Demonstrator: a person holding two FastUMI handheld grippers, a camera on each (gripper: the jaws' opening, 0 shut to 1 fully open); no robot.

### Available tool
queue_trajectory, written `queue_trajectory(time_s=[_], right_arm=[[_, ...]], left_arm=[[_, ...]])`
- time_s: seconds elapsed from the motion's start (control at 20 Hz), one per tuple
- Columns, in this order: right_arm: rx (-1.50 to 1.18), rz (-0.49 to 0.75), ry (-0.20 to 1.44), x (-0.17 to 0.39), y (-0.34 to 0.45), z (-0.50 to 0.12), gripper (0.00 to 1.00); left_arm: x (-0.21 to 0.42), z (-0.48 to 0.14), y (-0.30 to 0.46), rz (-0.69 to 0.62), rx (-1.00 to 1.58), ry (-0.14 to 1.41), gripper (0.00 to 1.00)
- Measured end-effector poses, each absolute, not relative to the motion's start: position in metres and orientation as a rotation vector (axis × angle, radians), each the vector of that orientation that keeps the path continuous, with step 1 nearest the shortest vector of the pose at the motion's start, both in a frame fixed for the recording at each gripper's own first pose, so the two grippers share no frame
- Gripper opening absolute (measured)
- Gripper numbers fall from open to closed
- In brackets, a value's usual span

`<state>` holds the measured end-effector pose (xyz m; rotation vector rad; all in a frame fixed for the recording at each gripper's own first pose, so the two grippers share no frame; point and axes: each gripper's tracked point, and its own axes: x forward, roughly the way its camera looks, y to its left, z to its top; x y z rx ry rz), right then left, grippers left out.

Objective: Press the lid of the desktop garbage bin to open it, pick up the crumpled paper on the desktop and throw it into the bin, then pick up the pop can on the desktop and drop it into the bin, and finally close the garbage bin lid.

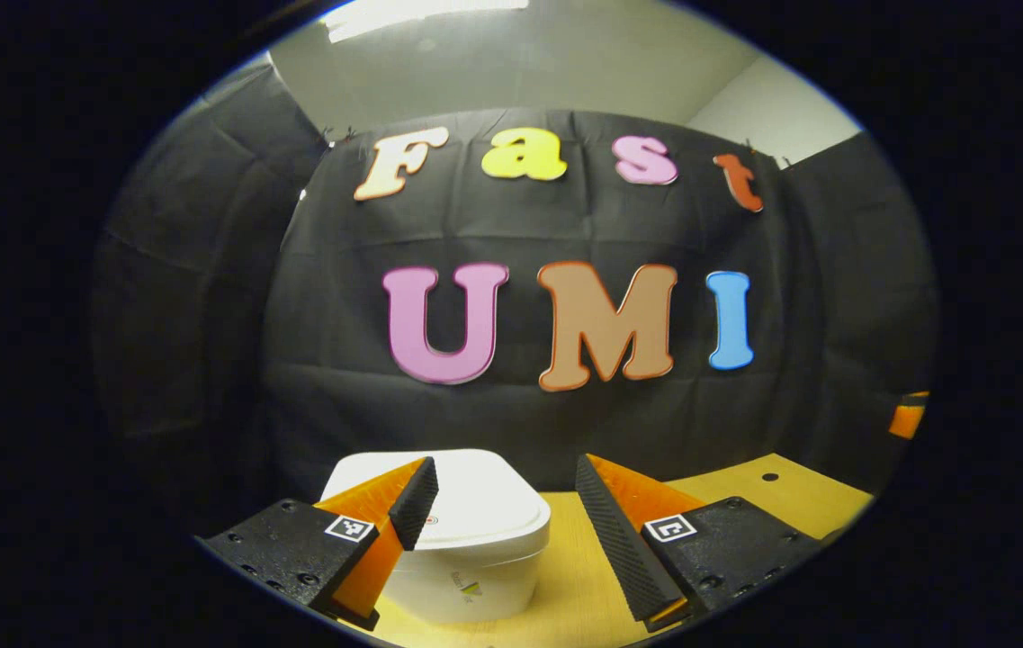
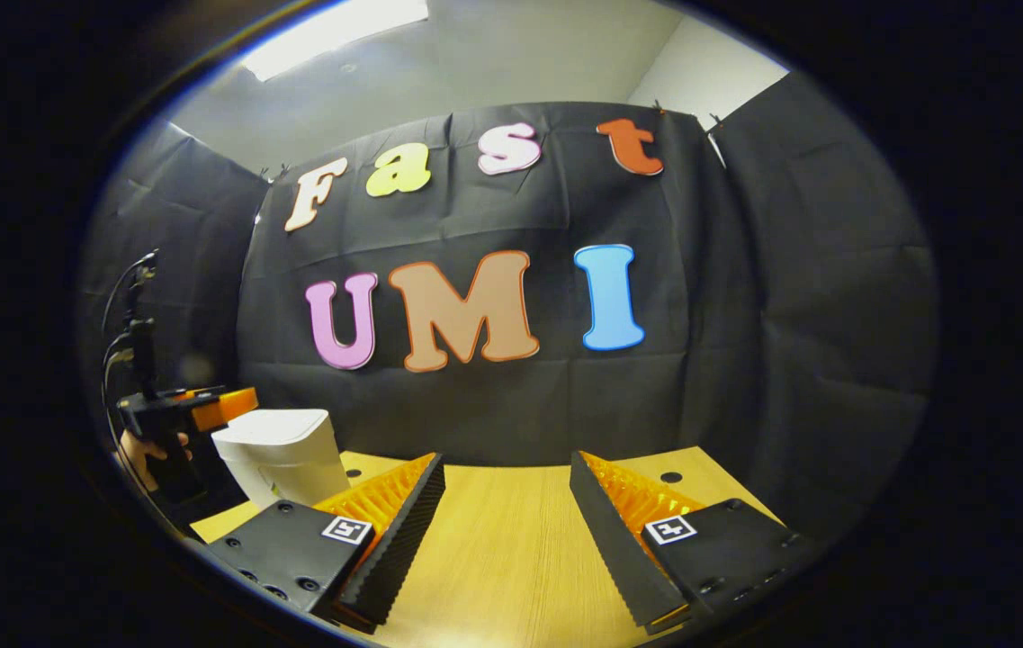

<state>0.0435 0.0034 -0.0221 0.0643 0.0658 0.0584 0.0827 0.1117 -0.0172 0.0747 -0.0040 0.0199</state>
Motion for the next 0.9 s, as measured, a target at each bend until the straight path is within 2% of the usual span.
queue_trajectory(time_s=[0.15,0.3,0.4,0.5,0.65,0.7,0.75,0.8,0.85,0.9], right_arm=[[0.081,0.025,0.014,0.039,0.001,-0.007,0.94],[0.133,0.015,-0.032,0.034,0.008,0.005,0.94],[0.138,0.007,-0.048,0.028,0.009,0.004,0.94],[0.141,-0.009,-0.063,0.022,0.011,0.006,0.94],[0.146,-0.02,-0.075,0.007,0.017,0.0,0.96],[0.138,-0.015,-0.072,0.004,0.021,-0.004,0.96],[0.126,-0.013,-0.066,0.003,0.023,-0.007,0.96],[0.117,-0.01,-0.061,0.001,0.024,-0.009,0.96],[0.115,-0.005,-0.061,0.0,0.025,-0.008,0.96],[0.115,-0.005,-0.062,-0.001,0.026,-0.006,0.96]], left_arm=[[0.051,-0.001,0.07,-0.036,0.086,-0.087,0.92],[0.027,0.004,0.017,-0.158,-0.047,-0.125,0.93],[0.02,0.005,0.008,-0.158,-0.041,-0.124,0.99],[0.016,0.0,0.002,-0.156,-0.022,-0.106,0.94],[0.008,-0.013,0.0,-0.148,-0.031,-0.073,0.94],[0.006,-0.017,-0.001,-0.149,-0.028,-0.06,0.99],[0.004,-0.02,-0.002,-0.154,-0.022,-0.05,0.95],[0.004,-0.022,-0.004,-0.157,-0.015,-0.041,0.99],[0.004,-0.02,-0.004,-0.16,-0.009,-0.042,0.95],[0.004,-0.018,-0.004,-0.161,-0.004,-0.045,0.95]])
